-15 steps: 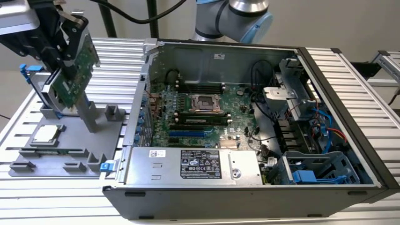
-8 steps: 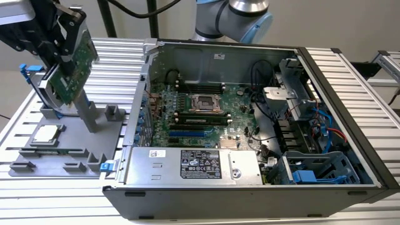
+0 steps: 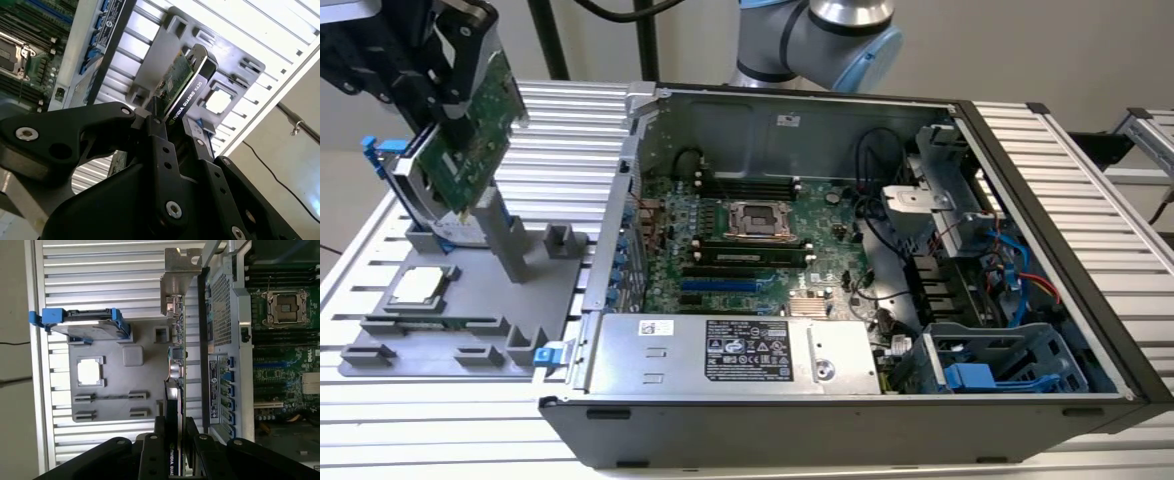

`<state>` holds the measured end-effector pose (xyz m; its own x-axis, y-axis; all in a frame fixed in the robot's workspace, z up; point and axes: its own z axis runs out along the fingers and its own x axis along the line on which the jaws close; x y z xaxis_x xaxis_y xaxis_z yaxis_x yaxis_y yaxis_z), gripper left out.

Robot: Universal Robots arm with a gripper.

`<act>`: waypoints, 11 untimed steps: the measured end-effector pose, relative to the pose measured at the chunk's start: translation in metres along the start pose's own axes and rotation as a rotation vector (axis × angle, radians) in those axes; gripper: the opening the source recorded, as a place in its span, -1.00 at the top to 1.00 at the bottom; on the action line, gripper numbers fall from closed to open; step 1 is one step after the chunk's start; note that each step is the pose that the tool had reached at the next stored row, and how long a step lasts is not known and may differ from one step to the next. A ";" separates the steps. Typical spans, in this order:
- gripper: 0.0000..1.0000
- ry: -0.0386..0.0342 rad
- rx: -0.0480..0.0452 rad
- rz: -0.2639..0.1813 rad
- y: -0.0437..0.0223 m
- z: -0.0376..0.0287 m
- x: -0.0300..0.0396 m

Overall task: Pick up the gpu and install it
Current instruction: 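Pick up the gpu and move the gpu toward the slot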

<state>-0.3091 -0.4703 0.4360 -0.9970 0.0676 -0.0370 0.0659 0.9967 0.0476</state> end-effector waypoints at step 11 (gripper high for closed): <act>1.00 0.0003 0.0000 0.000 0.0003 0.0000 -0.0037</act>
<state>-0.3054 -0.4703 0.4361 -0.9970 0.0677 -0.0367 0.0659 0.9967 0.0477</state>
